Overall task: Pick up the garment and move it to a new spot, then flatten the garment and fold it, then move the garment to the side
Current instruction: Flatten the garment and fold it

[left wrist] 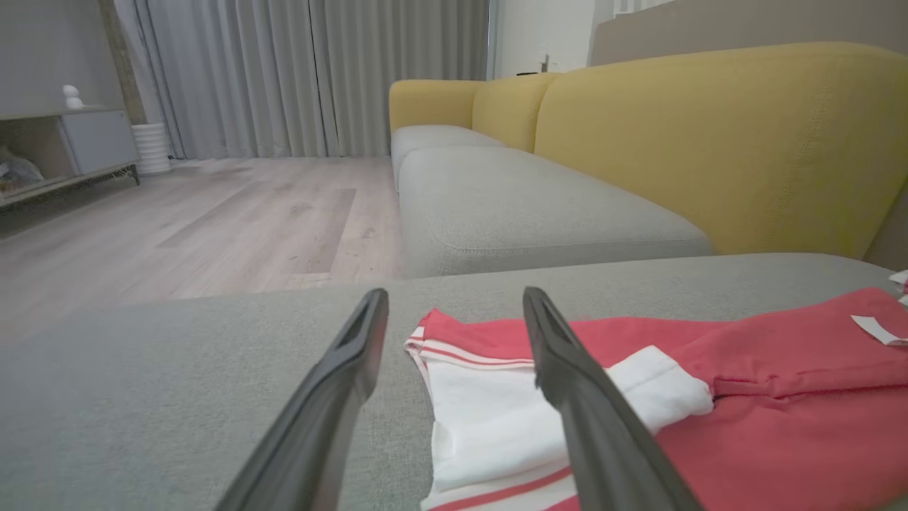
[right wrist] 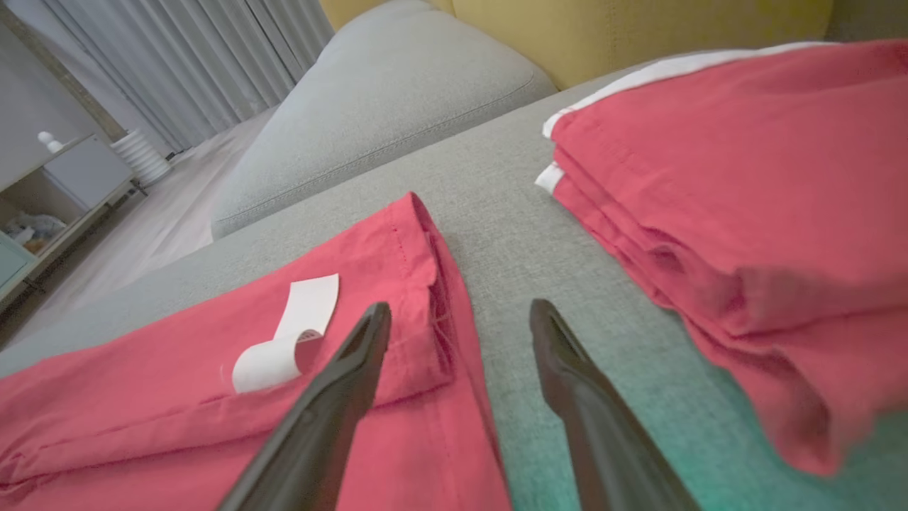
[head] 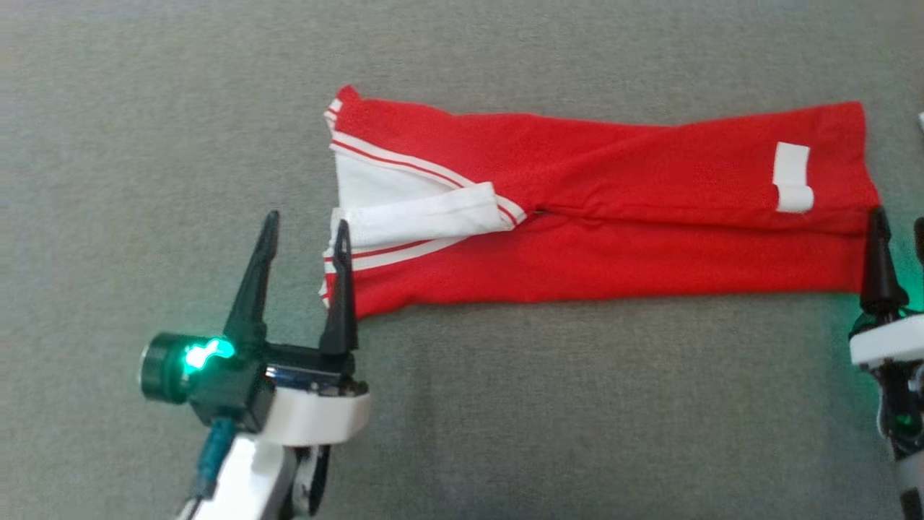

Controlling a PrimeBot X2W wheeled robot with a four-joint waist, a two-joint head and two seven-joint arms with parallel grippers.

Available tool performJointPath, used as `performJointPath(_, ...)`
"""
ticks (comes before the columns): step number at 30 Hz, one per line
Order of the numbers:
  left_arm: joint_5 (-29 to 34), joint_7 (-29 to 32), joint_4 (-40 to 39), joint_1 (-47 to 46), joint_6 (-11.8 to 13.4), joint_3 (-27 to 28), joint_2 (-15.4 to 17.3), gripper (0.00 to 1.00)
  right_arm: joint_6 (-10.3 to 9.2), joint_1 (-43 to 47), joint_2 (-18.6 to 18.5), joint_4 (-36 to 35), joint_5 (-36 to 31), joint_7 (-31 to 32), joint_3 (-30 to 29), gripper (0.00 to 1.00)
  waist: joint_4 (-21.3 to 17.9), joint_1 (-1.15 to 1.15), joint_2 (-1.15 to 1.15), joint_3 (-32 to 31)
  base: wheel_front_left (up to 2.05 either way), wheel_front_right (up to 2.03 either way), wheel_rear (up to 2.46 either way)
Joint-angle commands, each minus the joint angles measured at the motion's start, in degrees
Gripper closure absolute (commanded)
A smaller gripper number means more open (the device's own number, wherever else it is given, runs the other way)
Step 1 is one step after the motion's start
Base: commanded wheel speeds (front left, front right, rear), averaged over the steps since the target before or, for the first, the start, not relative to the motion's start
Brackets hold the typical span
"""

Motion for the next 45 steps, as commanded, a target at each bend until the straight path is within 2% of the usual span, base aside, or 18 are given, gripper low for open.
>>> performJointPath(1,1.52,-0.29,-2.08,0.19,0.19,2.82,-0.17,0.00,-0.05,-1.19,-0.63,-0.43,-1.09,0.53,-0.05,0.00,1.19,0.01,0.00,-0.58,0.00,0.00,0.00)
performJointPath(6,5.93,-0.29,-3.35,3.09,-1.18,5.20,-4.82,0.00,-0.05,-3.17,-0.04,6.52,-3.84,5.04,-3.19,0.00,3.64,0.01,0.00,-1.23,0.00,0.00,0.00)
performJointPath(7,6.52,-0.29,-3.48,3.55,-1.56,5.62,-5.58,0.00,-0.05,-3.16,0.24,7.79,-4.22,6.16,-3.54,0.11,4.11,0.01,0.00,-1.39,0.00,0.00,0.00)
performJointPath(8,7.03,-0.29,-3.56,3.98,-1.97,6.05,-6.19,0.00,-0.05,-3.05,0.60,8.62,-4.17,7.32,-3.67,0.51,4.50,0.01,0.00,-1.53,0.00,0.00,0.00)
performJointPath(9,7.51,-0.29,-3.61,4.38,-2.39,6.46,-6.68,0.00,-0.05,-2.85,1.04,8.99,-3.83,8.12,-3.92,0.64,4.79,0.01,0.00,-1.67,0.00,0.00,0.00)
performJointPath(11,8.10,-0.29,-3.77,5.14,-3.06,7.47,-7.60,0.00,-0.05,-1.99,1.64,8.43,-3.36,8.85,-4.32,1.00,5.13,0.01,0.00,-1.96,0.00,0.00,0.00)
performJointPath(15,8.99,-0.29,-3.76,6.31,-4.49,9.29,-8.81,0.00,-0.05,0.03,0.54,5.96,-3.01,6.95,-6.51,1.00,5.02,0.01,0.00,-2.76,0.00,0.00,0.00)
performJointPath(18,9.60,-0.29,-3.71,6.97,-5.46,10.47,-9.37,0.00,-0.05,0.66,-2.00,3.93,-3.61,6.66,-8.57,1.00,4.31,0.01,0.00,-3.57,0.00,0.00,0.00)
performJointPath(22,10.42,-0.29,-3.62,7.23,-6.81,11.60,-9.84,0.00,-0.05,-0.21,-6.44,-0.31,-4.97,8.62,-12.09,1.00,3.39,0.01,0.00,-4.30,0.00,0.00,0.00)
performJointPath(25,10.74,-0.29,-3.42,7.42,-7.54,12.30,-10.12,0.00,-0.05,-1.33,-7.33,-6.90,-5.50,11.37,-13.24,1.00,3.05,0.01,0.00,-4.72,0.00,0.00,0.00)
performJointPath(28,10.92,-0.29,-2.99,7.46,-8.33,12.45,-10.35,0.00,-0.05,-1.85,-5.50,-15.88,-4.88,14.74,-12.48,1.00,3.40,0.01,0.00,-5.23,0.00,0.00,0.00)
performJointPath(32,10.77,-0.29,-2.31,7.60,-9.22,12.03,-10.59,0.00,-0.05,-1.34,-0.75,-28.23,-4.07,19.57,-8.42,1.00,4.54,0.01,0.00,-6.01,0.00,0.00,0.00)
performJointPath(36,10.51,-0.29,-1.76,7.73,-9.89,11.69,-10.72,0.00,-0.05,-1.26,4.41,-35.77,-5.30,23.39,-2.52,1.00,5.91,0.01,0.00,-6.61,0.00,0.00,0.00)
performJointPath(37,10.51,-0.29,-1.76,7.73,-9.89,11.69,-10.72,0.00,-0.05,-1.26,4.41,-35.77,-5.30,23.39,-2.52,1.00,5.91,0.01,0.00,-6.61,0.00,0.00,0.00)
performJointPath(40,10.18,-0.29,-1.39,7.64,-10.18,11.41,-10.76,0.00,-0.05,-2.31,9.17,-36.85,-6.42,25.00,2.71,1.00,6.91,0.01,0.00,-6.80,0.00,0.00,0.00)
performJointPath(45,8.54,-0.29,-1.03,7.00,-10.09,9.21,-10.79,0.00,-0.05,-5.02,15.16,-31.79,-8.89,24.52,10.08,1.00,9.27,0.01,0.00,-6.60,0.00,0.00,0.00)
